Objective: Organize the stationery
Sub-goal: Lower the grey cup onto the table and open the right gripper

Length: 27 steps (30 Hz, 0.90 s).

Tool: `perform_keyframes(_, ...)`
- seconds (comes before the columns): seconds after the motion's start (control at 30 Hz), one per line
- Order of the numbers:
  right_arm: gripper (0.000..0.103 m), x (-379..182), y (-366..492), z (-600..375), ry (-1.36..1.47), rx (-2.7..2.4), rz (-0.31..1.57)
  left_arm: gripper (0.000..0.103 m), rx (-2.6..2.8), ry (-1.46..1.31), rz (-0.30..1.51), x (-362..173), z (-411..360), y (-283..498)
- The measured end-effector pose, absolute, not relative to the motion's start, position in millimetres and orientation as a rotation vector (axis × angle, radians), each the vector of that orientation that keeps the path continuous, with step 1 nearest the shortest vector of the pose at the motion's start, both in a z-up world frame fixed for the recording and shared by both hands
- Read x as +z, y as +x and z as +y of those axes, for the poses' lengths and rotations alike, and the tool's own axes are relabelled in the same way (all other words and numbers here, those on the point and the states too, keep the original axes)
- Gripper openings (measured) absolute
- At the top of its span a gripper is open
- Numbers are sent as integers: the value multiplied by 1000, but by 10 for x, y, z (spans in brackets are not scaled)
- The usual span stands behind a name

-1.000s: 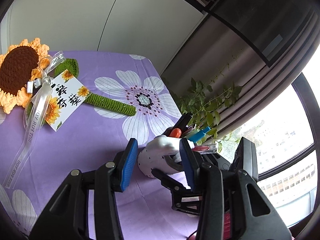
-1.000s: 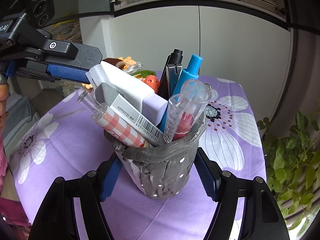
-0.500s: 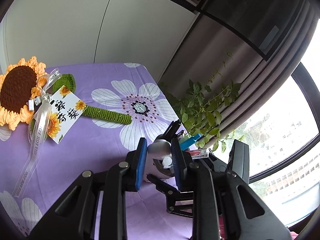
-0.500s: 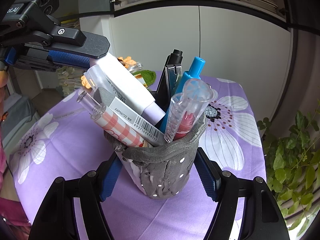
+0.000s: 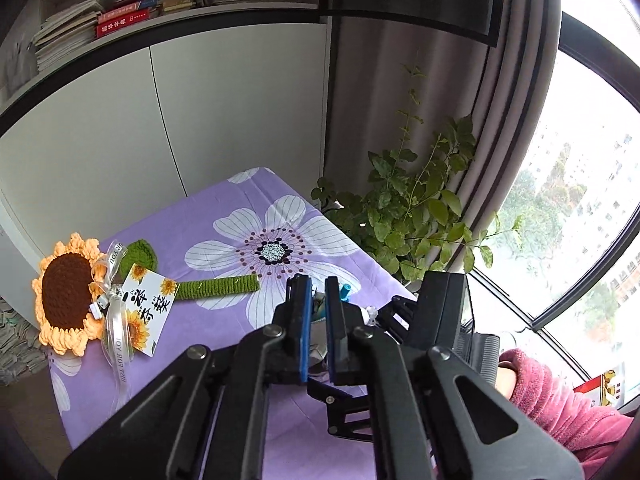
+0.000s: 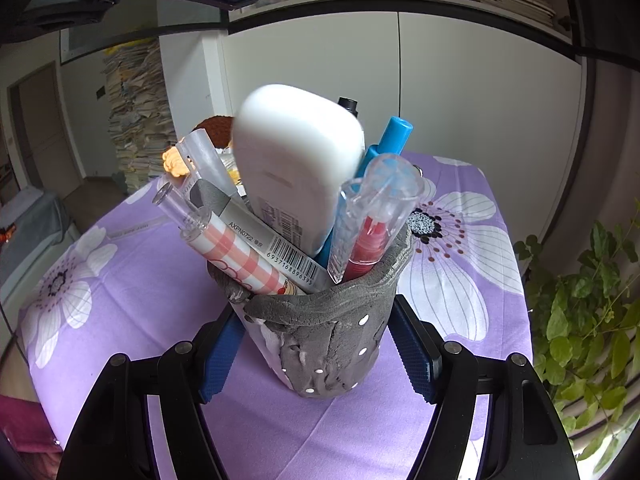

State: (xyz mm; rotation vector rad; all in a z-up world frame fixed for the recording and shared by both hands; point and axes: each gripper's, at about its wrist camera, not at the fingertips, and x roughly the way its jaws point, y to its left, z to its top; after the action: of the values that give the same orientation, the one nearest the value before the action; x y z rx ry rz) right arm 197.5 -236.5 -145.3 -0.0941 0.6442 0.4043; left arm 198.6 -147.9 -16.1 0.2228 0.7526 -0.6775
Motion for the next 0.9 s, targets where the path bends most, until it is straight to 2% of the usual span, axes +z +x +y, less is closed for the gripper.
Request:
perform_keyframes(0.27, 73, -1456, 1975, -2363, -94, 404, 644, 6, -674, 205, 765, -219, -1442, 1999)
perform_keyframes(0.5, 73, -1455, 1973, -2361, -93, 404, 644, 11, -518, 277, 665, -342, -1253, 1925)
perform_keyframes(0.57, 73, -1456, 1974, -2366, -91, 406, 644, 28, -469, 273, 662, -417, -1150, 1941)
perform_keyframes(0.63, 73, -1454, 1975, -2385, -82, 412, 643, 39, -407, 275, 642, -498, -1059, 1941)
perform_keyframes(0.77, 73, -1433, 1958, -2459, -43, 424, 625, 47, -350, 296, 643, -662, -934, 1923)
perform_keyframes(0.8, 75, -1403, 1925, -2487, -21, 427, 603, 50, -350, 285, 654, -696, -900, 1926)
perform_keyframes(0.83, 84, -1372, 1903, -2515, 1, 428, 587, 54, -350, 270, 662, -723, -862, 1930)
perform_keyframes(0.9, 88, -1292, 1874, -2558, 42, 411, 561, 54, -349, 242, 680, -774, -800, 1940)
